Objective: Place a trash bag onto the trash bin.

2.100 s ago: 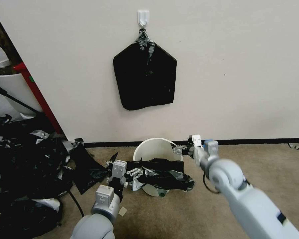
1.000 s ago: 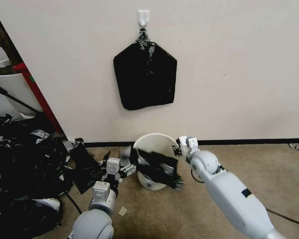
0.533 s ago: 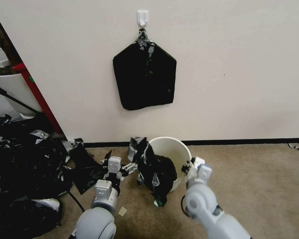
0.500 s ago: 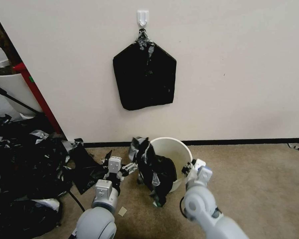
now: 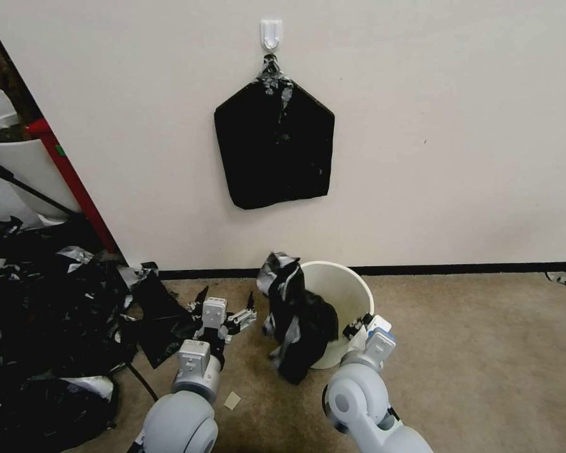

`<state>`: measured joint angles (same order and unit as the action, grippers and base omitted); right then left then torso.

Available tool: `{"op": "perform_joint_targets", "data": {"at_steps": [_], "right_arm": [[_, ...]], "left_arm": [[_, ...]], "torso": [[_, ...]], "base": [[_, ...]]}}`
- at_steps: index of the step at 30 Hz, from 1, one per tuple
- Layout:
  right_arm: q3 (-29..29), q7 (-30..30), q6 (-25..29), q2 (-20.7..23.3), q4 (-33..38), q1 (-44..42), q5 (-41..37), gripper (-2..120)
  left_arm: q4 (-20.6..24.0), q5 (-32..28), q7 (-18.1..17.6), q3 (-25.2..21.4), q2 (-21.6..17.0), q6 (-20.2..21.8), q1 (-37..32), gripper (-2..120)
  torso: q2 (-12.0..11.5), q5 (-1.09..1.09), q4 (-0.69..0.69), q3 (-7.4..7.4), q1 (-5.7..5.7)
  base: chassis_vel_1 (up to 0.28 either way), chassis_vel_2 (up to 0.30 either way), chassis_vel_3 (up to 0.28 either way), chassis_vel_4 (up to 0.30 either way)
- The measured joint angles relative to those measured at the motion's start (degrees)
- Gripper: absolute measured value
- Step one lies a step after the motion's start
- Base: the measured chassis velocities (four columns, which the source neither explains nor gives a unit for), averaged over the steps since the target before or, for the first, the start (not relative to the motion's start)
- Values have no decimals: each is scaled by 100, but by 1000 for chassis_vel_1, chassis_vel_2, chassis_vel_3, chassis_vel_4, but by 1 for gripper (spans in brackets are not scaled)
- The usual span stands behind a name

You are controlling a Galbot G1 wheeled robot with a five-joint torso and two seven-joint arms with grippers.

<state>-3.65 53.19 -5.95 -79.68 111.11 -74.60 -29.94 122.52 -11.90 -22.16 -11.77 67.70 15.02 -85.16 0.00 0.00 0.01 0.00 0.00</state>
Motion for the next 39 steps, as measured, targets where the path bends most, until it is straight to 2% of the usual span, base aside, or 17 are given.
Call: {"op": "perform_joint_targets", "data": {"at_steps": [2,4,6,7,10,12,15,17,19,21,24,28,31,33,36,37,39], "right_arm": [[-5,-121,39,24,49,-7,139,44],[1,-894,117,190,293,-47,613,54],[55,-1792,93,368,444,-55,690,63],[55,-1792,93,368,444,-55,690,63],[158,-2806,-490,594,499,144,235,76],[188,-2972,-677,610,432,254,106,82],[301,-3154,-1331,580,71,601,38,94],[326,-3141,-1466,566,14,654,56,97],[454,-2767,-2046,493,-127,820,76,92],[478,-2676,-2148,480,-147,848,44,91],[532,-2464,-2396,418,-272,930,-28,75],[538,-2410,-2402,397,-338,960,38,65],[517,-2375,-2375,385,-442,960,517,50],[509,-2373,-2321,377,-445,946,568,44],[488,-2376,-2099,343,-443,888,599,32],[488,-2376,-2099,343,-443,888,599,32],[448,-2356,-1935,300,-472,854,536,21]], "left_arm": [[-28,1,-1,-6,9,-7,15,100],[-160,1,-2,-25,44,-23,104,100],[-265,-2,-3,-33,75,-27,179,100],[-265,-2,-3,-33,75,-27,179,100],[-393,-6,-3,-36,126,-27,293,100],[-427,-9,-4,-52,148,-27,322,100],[-505,-60,-4,-181,195,-24,412,100],[-513,-74,-3,-204,196,-24,420,100],[-528,-151,-4,-314,176,-21,431,100],[-533,-158,-3,-328,166,-21,431,100],[-584,-190,-3,-396,154,-33,441,100],[-609,-210,-3,-401,174,-51,472,100],[-643,-334,26,-383,212,-112,545,100],[-653,-399,77,-374,215,-143,566,100],[-744,-748,428,-298,198,-328,658,100],[-744,-748,428,-298,198,-328,658,100],[-885,-1129,771,-123,187,-437,771,100]], "torso": [[0,0,0,0,0],[0,0,0,0,0],[0,0,-1,0,0],[0,0,-1,0,0],[0,0,-1,0,0],[0,0,-1,0,0],[0,0,0,0,0],[0,0,0,0,0],[0,0,0,1,0],[0,0,0,0,0],[0,0,0,0,0],[0,0,0,0,0],[0,0,-1,0,0],[0,0,-1,0,0],[0,0,0,0,0],[0,0,0,0,0],[0,0,0,0,0]], "base": [[0,0,0,0],[0,0,0,0],[0,0,0,0],[0,0,0,0],[0,0,0,0],[0,0,0,0],[0,0,0,0],[0,0,0,0],[0,0,0,0],[0,0,0,0],[0,0,0,0],[0,0,0,0],[0,0,0,0],[0,0,0,0],[0,0,0,0],[0,0,0,0],[0,0,0,0]]}}
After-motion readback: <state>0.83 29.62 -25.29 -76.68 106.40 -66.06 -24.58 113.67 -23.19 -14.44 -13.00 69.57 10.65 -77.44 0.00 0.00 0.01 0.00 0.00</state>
